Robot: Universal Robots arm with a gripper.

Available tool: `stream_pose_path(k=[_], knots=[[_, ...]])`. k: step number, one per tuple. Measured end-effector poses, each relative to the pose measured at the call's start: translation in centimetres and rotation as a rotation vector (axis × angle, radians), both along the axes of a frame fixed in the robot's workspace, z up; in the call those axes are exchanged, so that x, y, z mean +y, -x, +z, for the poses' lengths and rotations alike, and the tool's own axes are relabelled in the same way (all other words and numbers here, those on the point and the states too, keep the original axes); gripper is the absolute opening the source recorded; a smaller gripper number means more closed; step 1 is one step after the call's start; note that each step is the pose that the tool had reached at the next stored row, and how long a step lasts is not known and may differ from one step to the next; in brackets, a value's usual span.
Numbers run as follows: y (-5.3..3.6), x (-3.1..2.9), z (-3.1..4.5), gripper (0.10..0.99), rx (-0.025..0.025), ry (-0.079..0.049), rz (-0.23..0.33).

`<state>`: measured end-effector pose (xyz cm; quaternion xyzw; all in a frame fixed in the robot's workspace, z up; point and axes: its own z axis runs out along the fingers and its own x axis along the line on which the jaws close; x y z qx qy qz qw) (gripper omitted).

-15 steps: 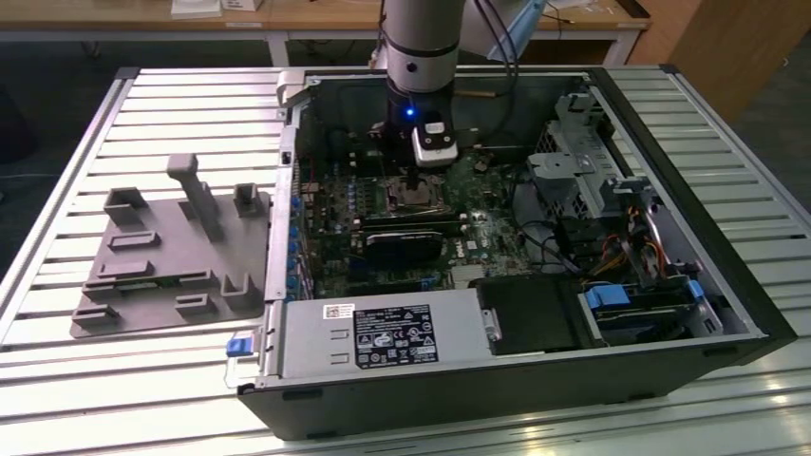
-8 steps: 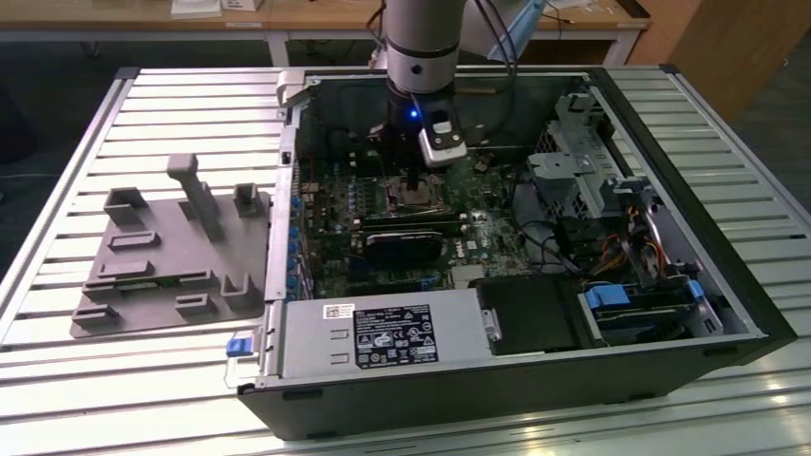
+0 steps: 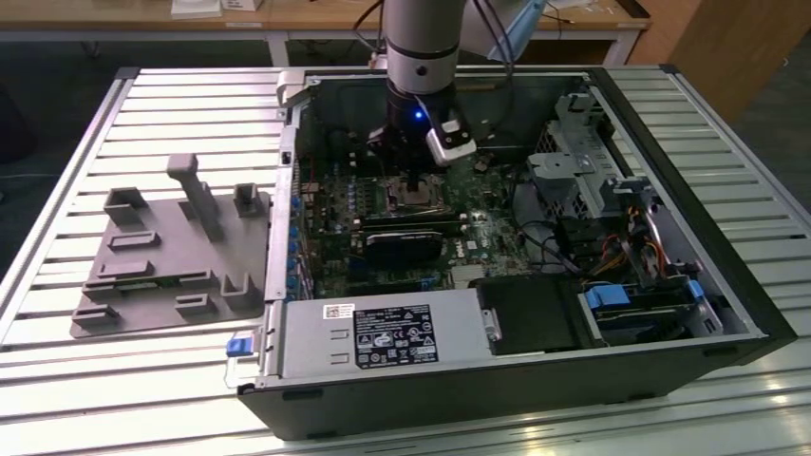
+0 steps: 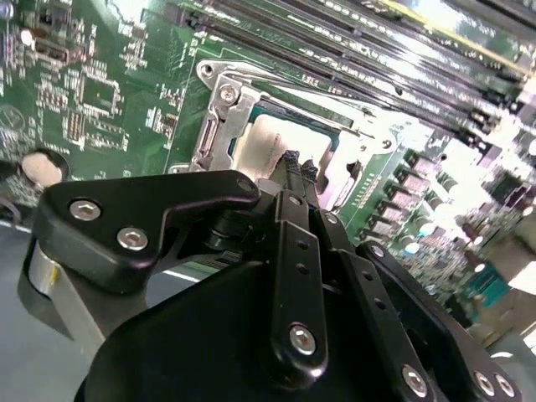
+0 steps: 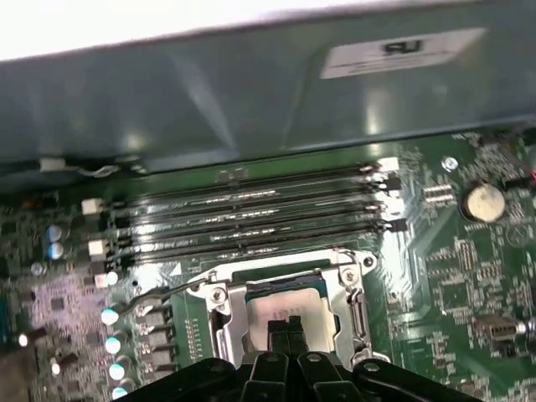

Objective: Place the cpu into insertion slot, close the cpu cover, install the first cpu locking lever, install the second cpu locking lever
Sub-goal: 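Close the cpu cover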

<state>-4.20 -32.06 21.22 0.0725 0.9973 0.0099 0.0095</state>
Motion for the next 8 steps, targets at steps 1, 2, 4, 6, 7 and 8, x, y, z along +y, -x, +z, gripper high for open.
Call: stream_pose_path(k=[1,2,4,6,7,8], knots=[[0.0,0.0,-0.02,0.102,0.0,0.001,0.018],[0.0,0.0,-0.03,0.102,0.0,0.001,0.036],[0.0,0.0,-0.07,0.102,0.0001,0.003,0.072],[-0.01,0.0,-0.1,0.102,0.0001,0.006,0.106],[0.0,0.0,-0.1,0.102,0.0002,0.009,0.116],[0.0,0.0,-0.1,0.102,0.0005,0.013,0.119]])
